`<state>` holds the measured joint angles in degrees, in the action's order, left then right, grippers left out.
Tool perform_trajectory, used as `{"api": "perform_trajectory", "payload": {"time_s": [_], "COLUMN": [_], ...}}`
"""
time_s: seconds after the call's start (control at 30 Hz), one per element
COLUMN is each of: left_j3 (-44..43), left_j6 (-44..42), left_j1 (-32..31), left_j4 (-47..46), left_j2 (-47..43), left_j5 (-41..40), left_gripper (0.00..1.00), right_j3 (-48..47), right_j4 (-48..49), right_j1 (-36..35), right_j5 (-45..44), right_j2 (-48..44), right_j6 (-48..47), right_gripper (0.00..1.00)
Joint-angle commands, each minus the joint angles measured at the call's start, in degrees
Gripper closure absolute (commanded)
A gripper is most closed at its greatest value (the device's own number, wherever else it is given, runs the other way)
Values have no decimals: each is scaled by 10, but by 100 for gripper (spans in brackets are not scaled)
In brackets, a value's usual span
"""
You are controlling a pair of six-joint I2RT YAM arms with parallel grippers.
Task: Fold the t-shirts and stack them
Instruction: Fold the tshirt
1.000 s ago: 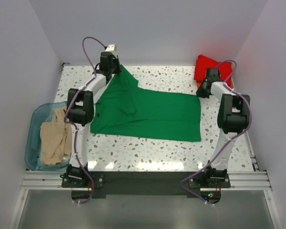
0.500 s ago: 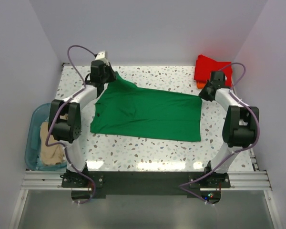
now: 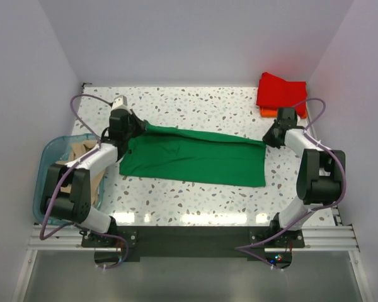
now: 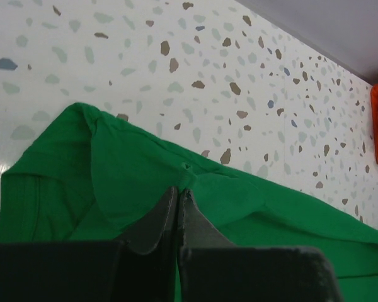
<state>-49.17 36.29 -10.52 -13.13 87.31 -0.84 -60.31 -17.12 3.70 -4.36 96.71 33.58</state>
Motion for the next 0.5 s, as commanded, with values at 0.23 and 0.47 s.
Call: {"api": "perform_trajectory", "payload": {"time_s": [0.23, 0.47], "left_j3": [83, 108], "left_j6": [40, 36], "left_j1": [2, 2], "left_j4": [-24, -5], "left_j2": [-113, -153], "left_j5": [-40, -57], "left_gripper": [100, 100], "right_j3": [53, 98], "right_j4": [18, 49], "right_j1": [3, 3], "right_j5": [-25, -7], "right_j2": [-69, -100], "right_j6": [30, 36], "right_gripper": [100, 100]}}
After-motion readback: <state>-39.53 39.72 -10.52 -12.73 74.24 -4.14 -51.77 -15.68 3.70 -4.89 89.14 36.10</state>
